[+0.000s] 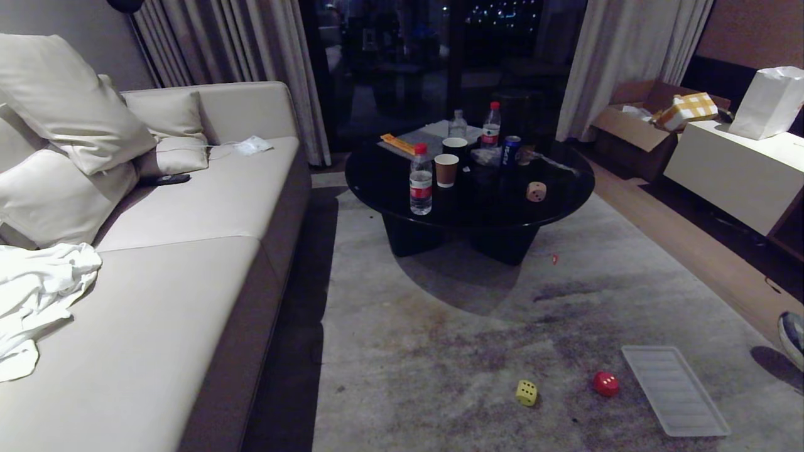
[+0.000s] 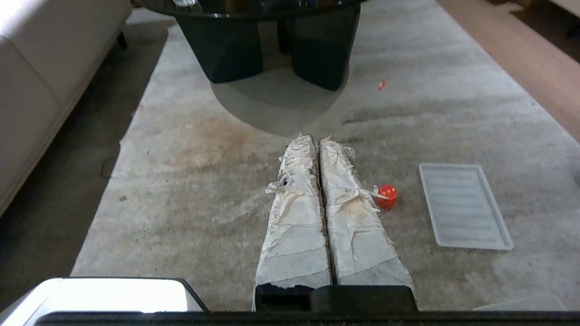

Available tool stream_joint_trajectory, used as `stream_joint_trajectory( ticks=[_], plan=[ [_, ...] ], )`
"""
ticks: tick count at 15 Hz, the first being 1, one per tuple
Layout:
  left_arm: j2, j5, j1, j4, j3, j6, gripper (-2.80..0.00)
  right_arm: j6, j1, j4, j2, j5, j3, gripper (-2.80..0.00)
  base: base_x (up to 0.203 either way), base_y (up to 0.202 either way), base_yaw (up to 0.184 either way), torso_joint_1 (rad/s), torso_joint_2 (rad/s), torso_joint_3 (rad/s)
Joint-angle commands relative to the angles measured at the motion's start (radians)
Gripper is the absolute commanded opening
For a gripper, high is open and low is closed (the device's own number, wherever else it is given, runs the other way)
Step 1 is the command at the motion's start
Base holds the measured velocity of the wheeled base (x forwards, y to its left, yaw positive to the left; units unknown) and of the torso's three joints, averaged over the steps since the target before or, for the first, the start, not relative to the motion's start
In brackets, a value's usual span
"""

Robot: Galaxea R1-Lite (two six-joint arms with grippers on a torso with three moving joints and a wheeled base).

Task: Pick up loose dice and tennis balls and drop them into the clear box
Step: Find toys out of the box

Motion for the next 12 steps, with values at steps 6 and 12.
stream_joint_trajectory(
  ticks=[6,12],
  plan=[
    [0.002,-0.006,0.000,-0.001,0.002,0.007,-2.80,0.000,0.002,0.001,0.001,0.001,0.000,-2.80,0.000,0.000,0.000,0.002,0.00,-0.194],
    [0.002,0.000,0.000,-0.002,0.002,0.001,-2.80,0.000,0.000,0.001,0.001,0.001,0.002,-2.80,0.000,0.000,0.000,0.003,0.00,-0.200]
  ],
)
